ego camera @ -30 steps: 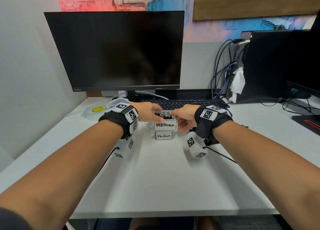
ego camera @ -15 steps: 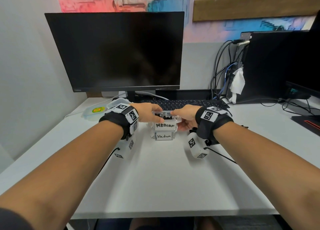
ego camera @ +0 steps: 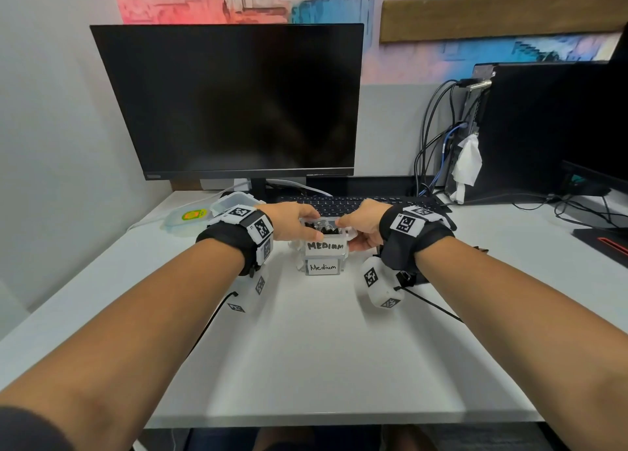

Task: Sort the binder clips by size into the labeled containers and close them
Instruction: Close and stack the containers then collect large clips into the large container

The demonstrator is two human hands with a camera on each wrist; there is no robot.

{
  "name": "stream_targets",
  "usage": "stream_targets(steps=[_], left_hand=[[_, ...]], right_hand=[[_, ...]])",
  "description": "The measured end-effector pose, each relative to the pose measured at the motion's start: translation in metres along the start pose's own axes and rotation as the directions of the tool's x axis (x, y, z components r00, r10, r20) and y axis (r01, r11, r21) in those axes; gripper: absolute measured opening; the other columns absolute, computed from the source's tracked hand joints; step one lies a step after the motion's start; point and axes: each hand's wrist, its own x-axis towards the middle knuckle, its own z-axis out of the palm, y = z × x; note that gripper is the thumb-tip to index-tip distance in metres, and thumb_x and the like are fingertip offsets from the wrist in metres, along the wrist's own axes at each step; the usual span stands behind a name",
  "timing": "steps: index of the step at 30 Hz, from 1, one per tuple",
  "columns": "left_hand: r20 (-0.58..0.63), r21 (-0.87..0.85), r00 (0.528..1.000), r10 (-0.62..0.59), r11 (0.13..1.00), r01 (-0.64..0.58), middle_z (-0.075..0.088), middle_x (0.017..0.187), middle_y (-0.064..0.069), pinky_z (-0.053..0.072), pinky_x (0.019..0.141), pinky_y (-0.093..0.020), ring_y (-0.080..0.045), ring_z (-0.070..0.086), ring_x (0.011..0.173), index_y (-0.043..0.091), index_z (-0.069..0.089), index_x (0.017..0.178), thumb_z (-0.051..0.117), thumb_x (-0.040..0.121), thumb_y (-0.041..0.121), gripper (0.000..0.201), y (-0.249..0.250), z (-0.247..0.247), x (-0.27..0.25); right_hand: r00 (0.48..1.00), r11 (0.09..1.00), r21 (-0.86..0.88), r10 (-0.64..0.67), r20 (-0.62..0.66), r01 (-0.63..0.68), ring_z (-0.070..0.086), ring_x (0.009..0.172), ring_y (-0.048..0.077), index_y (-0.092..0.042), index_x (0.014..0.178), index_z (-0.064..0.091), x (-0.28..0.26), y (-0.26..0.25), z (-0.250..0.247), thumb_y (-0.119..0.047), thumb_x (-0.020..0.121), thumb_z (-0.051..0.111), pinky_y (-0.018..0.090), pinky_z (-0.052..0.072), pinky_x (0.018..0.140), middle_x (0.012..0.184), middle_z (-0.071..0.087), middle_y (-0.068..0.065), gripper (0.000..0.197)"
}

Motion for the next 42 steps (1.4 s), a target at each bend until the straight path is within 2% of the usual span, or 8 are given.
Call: stream_targets(steps=[9,13,16,18,24,31,38,42], left_hand=[[-0.002,-0.031,1.0,0.01,0.999,-0.01,0.043,0.146,0.01,0.037,0.11,-0.04,-0.016,0.044,0.13,0.032,0.036,0.143,0.057,0.088,0.052,0.062,-0.005,0.001,0.003],[-0.018,-0.04,1.0,0.006,0.999,-0.007,0.042,0.147,0.006,0.037,0.109,-0.039,-0.018,0.044,0.131,0.03,0.034,0.145,0.055,0.089,0.052,0.064,-0.004,0.004,0.002],[-0.019,-0.036,1.0,0.002,0.999,-0.003,0.042,0.148,0.001,0.037,0.11,-0.04,-0.02,0.043,0.131,0.03,0.03,0.147,0.053,0.09,0.054,0.066,-0.007,0.006,0.001],[-0.02,-0.043,1.0,-0.011,0.999,0.01,0.042,0.147,0.0,0.037,0.11,-0.04,-0.021,0.044,0.13,0.03,0.026,0.149,0.054,0.088,0.056,0.072,-0.013,0.008,0.001],[0.004,-0.116,1.0,-0.031,0.993,0.031,0.048,0.143,0.006,0.038,0.109,-0.04,-0.018,0.05,0.125,0.033,0.014,0.151,0.067,0.084,0.045,0.086,-0.032,0.019,-0.001],[-0.018,-0.14,1.0,-0.02,0.99,0.018,0.047,0.144,0.001,0.042,0.105,-0.039,-0.021,0.051,0.124,0.028,0.004,0.151,0.067,0.082,0.045,0.095,-0.034,0.029,0.005],[-0.039,0.016,0.999,-0.026,1.0,0.026,0.054,0.096,0.006,0.043,0.078,-0.026,-0.015,0.052,0.088,0.014,0.046,0.126,0.063,0.087,0.033,0.047,-0.03,0.026,0.003],[-0.061,0.007,0.996,-0.068,0.998,0.068,0.054,0.108,0.003,0.045,0.088,-0.031,-0.017,0.054,0.095,0.015,0.041,0.128,0.059,0.089,0.031,0.045,-0.034,0.029,0.004]], right_hand=[[1.0,0.998,-0.063,0.004,-0.002,-0.004,0.066,0.065,0.025,-0.005,0.088,0.051,-0.001,-0.006,0.002,-0.016,0.094,0.058,0.039,0.057,0.077,0.078,0.064,0.014,0.014],[1.0,0.984,-0.178,-0.008,-0.029,0.002,0.071,0.089,0.032,-0.004,0.102,0.053,-0.005,-0.013,0.006,-0.018,0.093,0.057,0.046,0.055,0.087,0.101,0.07,0.019,0.017],[0.996,0.931,-0.362,-0.072,-0.044,0.051,0.066,0.086,0.026,-0.005,0.115,0.055,-0.013,-0.017,0.008,-0.025,0.095,0.055,0.041,0.057,0.084,0.112,0.067,0.017,0.028],[0.992,0.873,-0.476,-0.127,-0.016,0.104,0.064,0.099,0.025,-0.008,0.123,0.055,-0.017,-0.019,0.009,-0.032,0.095,0.054,0.04,0.056,0.087,0.118,0.064,0.013,0.037],[0.956,0.769,-0.573,-0.272,0.107,0.283,0.057,0.113,0.018,-0.015,0.139,0.046,-0.019,-0.019,0.012,-0.05,0.086,0.061,0.031,0.048,0.095,0.131,0.057,0.002,0.065],[0.946,0.713,-0.622,-0.267,0.185,0.323,0.061,0.101,0.016,-0.02,0.14,0.046,-0.015,-0.025,0.015,-0.044,0.078,0.072,0.027,0.051,0.081,0.123,0.061,0.0,0.071],[0.942,0.713,-0.617,-0.282,0.183,0.334,0.057,0.115,0.018,-0.019,0.143,0.042,-0.012,-0.023,0.013,-0.043,0.079,0.072,0.03,0.046,0.094,0.134,0.056,0.0,0.074],[0.94,0.715,-0.611,-0.287,0.186,0.34,0.057,0.115,0.018,-0.02,0.142,0.043,-0.011,-0.023,0.012,-0.042,0.078,0.073,0.032,0.048,0.096,0.135,0.055,-0.001,0.074]])
